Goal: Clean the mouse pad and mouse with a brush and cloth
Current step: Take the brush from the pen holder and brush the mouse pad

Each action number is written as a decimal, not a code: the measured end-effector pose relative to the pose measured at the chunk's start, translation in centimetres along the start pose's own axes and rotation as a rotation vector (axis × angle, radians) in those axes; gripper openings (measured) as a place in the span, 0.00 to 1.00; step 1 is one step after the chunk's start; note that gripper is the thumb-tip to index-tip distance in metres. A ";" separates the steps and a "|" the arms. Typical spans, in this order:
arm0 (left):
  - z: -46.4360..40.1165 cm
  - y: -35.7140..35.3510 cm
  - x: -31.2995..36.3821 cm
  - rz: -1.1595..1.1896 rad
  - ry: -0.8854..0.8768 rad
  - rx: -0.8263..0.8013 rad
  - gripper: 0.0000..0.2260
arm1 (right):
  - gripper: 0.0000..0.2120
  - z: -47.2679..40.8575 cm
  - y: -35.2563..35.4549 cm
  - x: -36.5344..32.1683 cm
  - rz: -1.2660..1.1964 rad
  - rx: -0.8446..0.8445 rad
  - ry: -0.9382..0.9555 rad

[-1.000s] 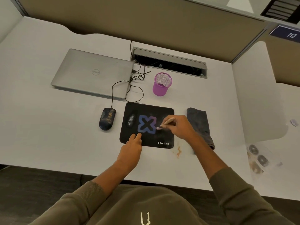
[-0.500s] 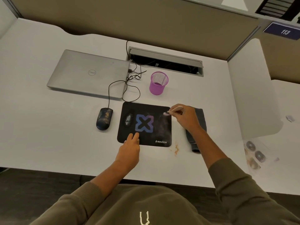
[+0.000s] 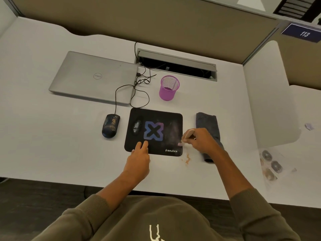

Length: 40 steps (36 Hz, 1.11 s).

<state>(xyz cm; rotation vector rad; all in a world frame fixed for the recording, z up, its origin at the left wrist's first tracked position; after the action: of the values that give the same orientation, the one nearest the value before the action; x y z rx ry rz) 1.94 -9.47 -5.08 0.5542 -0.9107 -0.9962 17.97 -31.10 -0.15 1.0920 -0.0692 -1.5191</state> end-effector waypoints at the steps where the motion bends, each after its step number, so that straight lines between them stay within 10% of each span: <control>1: -0.1 0.0 0.1 -0.014 -0.001 -0.003 0.26 | 0.05 -0.1 0.7 -0.2 -0.027 0.055 0.015; 34: 0.1 -0.1 0.7 -0.094 0.018 0.003 0.23 | 0.06 3.3 -1.5 -0.4 0.063 0.137 0.144; 40: 0.1 0.2 0.8 -0.084 0.017 -0.003 0.24 | 0.07 3.4 -4.0 0.3 0.094 -0.053 0.095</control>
<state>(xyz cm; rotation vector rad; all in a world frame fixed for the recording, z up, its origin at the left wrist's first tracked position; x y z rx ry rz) 2.18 -10.05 -4.59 0.6013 -0.8765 -1.0672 12.83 -31.97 -0.81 1.1025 -0.0142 -1.3765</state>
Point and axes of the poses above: each hand's wrist, its own z-axis away from the middle knuckle, its own y-axis out of the back of the hand, x = y × z, the point moved 7 cm from there along -z, towards the middle knuckle, and after that the axes turned 14 degrees about -x, right-handed, at the moved point
